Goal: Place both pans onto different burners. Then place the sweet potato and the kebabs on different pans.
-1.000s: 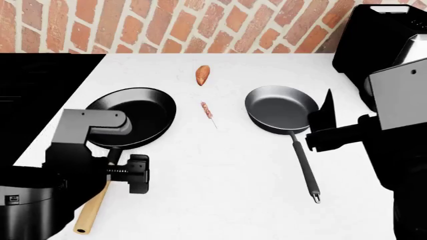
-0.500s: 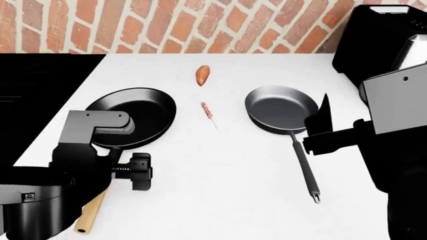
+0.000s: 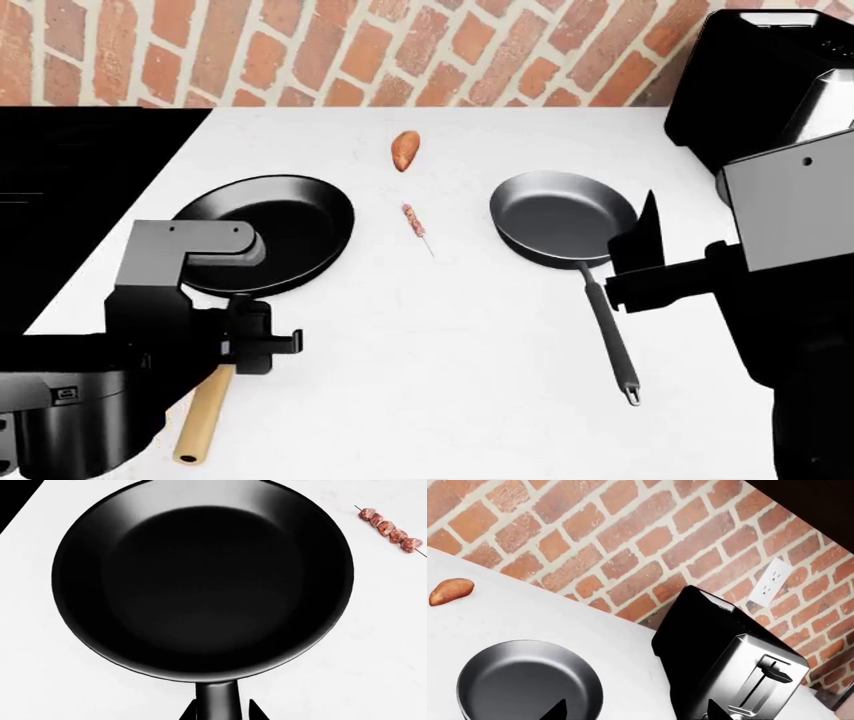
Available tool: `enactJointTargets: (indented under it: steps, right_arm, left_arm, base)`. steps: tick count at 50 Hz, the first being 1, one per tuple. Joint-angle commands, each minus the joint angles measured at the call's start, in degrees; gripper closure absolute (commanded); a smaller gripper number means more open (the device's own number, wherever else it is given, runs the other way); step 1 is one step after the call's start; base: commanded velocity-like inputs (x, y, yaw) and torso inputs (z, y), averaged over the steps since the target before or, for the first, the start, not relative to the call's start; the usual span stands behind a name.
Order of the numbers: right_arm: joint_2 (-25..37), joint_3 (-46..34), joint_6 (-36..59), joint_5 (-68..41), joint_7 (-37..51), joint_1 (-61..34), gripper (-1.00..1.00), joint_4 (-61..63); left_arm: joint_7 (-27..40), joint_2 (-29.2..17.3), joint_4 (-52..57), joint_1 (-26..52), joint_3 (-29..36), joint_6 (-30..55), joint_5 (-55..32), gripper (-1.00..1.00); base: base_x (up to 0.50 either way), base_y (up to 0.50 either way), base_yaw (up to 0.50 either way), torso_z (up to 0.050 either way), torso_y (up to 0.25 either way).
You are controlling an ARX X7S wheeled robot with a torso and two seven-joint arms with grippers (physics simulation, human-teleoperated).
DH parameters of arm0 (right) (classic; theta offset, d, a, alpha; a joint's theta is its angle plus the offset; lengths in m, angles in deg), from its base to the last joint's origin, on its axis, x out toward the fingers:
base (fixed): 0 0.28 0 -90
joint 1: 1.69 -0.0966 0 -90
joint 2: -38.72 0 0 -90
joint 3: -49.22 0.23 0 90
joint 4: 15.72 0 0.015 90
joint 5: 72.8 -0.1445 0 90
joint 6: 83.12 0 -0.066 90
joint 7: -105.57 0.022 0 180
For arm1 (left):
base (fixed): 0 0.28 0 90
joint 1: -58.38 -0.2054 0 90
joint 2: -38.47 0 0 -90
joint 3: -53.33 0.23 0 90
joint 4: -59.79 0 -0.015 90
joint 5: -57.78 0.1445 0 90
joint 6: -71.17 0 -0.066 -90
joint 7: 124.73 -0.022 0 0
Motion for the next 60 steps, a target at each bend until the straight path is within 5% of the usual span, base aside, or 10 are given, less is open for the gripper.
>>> enactJointTargets:
  steps: [1,18,30,45,60]
  right_arm:
    - [0.48,0.04,-0.62,0.05,0.06,0.44,-1.0,0.48]
    - [2.03,0.75,-2.89,2.83,-1.6,3.58,-1.0,1.47]
    - [2.43,0.98,-3.42,3.21,-1.89,4.03,-1.0,1.49]
    - [2.25,1.07,-3.02,2.04,-1.43,2.65,-1.0,1.38]
    - [-0.57,1.42,-1.77,-12.05,3.89,-8.96,-1.0,-0.99]
  left_arm:
    - [1.76,0.17,-1.1,-2.52,2.87,0.96,0.1,1.0]
    - [4.7,1.64,2.36,-2.59,-2.58,-7.21,7.21,1.0]
    - [8.63,-0.34,6.52,3.93,-1.86,-4.23,8.92,1.0]
    - [13.77,-1.54,9.87,14.67,-0.95,-0.49,4.49,1.0]
    - [17.48,-4.44,9.74,23.92,-1.26,-0.59,-5.65,1.0]
  base:
    - [0.0,0.0,0.0,0.0,0.0]
    - [0.0,0.0,0.0,-0.001,0.0]
    - [0.0,0.0,0.0,0.0,0.001]
    - [0.0,0.0,0.0,0.0,0.006]
    - [0.0,0.0,0.0,0.001,0.005]
